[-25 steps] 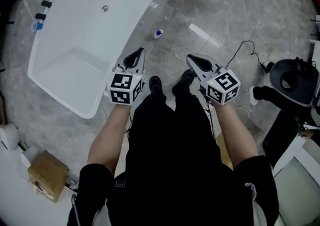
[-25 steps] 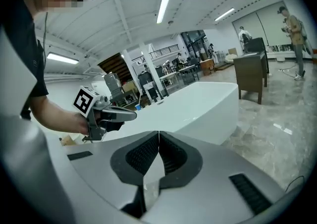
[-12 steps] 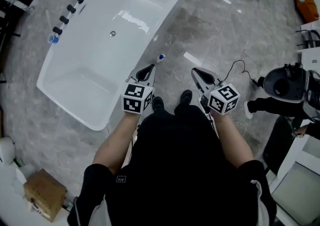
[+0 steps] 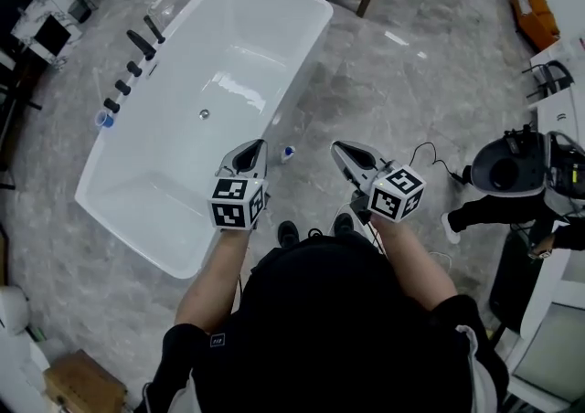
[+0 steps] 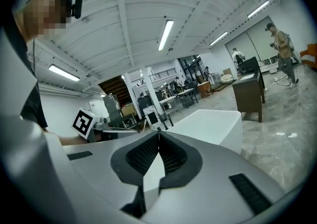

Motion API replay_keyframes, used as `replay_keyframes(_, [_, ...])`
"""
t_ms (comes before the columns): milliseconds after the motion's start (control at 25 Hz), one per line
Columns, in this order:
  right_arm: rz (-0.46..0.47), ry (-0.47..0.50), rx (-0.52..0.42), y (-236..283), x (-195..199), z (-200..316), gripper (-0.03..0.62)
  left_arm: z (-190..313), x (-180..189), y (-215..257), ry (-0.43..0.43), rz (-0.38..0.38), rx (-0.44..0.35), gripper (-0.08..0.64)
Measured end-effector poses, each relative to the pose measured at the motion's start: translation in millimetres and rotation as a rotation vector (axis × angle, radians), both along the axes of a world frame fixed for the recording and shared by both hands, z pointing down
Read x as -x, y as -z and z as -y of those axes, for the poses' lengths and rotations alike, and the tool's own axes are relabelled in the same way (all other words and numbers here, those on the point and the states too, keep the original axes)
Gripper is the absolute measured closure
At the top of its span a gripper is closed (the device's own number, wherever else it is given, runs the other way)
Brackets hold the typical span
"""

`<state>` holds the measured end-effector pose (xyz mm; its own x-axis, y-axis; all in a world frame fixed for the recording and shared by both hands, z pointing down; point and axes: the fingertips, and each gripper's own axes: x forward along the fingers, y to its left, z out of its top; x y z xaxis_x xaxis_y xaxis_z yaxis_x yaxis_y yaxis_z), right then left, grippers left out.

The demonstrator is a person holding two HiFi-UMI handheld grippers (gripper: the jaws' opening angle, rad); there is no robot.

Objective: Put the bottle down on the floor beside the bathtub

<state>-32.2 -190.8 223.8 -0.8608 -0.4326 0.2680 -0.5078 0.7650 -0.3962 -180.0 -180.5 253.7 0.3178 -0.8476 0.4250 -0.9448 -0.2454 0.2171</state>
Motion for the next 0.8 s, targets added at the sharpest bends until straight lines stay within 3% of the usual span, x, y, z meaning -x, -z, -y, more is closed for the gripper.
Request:
replay_keyframes(120, [0.051, 0.013, -0.016, 23, -10, 1, 0.563, 5, -9, 29, 0.014, 0.002, -0.034, 0.544])
replay_keyframes(320, [-0.018, -0.005, -0.190, 61, -38, 12, 0.564, 13, -33, 78, 0.026, 0.115, -0.139, 0.544])
replay_keyframes(520, [0.051, 0.102, -0.284, 94, -77, 17, 0.565, 24, -69, 109, 0.091, 0.095, -0.191, 0.545])
replay_keyframes(800, [0.006, 0.149, -0.468, 129, -154, 40, 0.565, 45, -140, 130, 0.142, 0.100, -0.231, 0.544])
